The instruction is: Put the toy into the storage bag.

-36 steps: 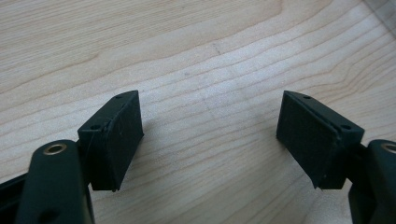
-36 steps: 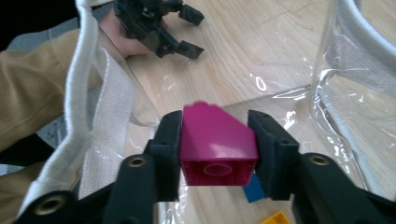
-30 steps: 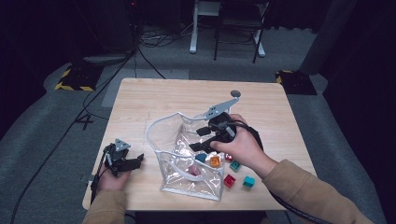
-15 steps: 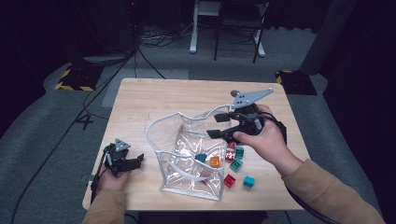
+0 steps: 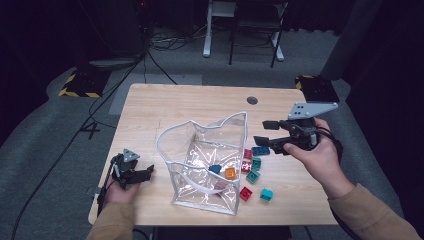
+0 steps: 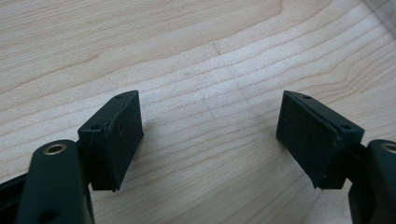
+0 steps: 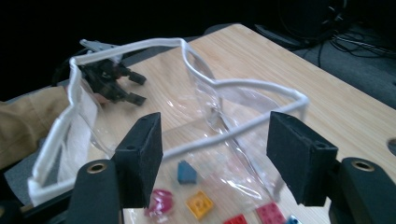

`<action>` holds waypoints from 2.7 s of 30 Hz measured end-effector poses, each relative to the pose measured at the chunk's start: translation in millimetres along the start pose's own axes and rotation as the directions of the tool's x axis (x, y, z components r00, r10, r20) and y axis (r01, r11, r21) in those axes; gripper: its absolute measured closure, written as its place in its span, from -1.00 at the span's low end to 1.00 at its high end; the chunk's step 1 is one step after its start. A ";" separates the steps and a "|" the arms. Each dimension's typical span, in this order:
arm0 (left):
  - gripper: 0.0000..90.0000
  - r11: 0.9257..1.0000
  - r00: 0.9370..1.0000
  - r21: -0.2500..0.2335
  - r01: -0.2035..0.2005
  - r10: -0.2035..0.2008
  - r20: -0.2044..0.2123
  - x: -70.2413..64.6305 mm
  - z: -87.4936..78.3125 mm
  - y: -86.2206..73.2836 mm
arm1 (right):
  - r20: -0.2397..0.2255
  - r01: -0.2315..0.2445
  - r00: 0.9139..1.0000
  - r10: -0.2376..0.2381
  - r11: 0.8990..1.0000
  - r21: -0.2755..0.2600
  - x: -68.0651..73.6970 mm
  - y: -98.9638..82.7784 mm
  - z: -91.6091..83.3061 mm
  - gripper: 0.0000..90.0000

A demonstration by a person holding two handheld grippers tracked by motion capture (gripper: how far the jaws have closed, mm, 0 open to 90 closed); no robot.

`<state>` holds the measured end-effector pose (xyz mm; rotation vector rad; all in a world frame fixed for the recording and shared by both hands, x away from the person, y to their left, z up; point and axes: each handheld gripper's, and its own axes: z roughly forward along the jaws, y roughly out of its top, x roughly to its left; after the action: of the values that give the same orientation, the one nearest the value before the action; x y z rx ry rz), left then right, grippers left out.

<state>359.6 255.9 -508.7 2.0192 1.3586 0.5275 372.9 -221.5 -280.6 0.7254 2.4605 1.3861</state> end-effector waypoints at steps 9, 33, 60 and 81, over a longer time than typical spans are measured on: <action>-0.49 1.000 1.000 0.000 0.000 0.000 0.000 0.0 0.0 0.0 | 0.045 -0.016 0.999 0.016 1.000 -0.005 -6.9 -28.6 -20.4 -0.21; -0.49 1.000 1.000 0.001 0.000 0.000 0.000 0.0 -0.1 -0.1 | 0.057 -0.061 0.997 0.057 0.995 0.080 -10.8 -125.6 -14.7 -0.23; -0.49 1.000 1.000 0.001 0.000 0.000 0.000 0.0 -0.1 -0.1 | -0.011 -0.070 0.997 0.073 0.979 0.193 3.8 -208.6 44.5 -0.05; -0.49 1.000 1.000 0.001 0.000 0.000 0.000 0.1 -0.2 -0.1 | -0.001 -0.051 0.999 0.052 0.983 0.176 1.5 -191.4 29.9 0.51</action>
<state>359.5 256.1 -508.7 2.0200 1.3593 0.5268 325.3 -281.3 -458.6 0.8291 2.6104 1.1993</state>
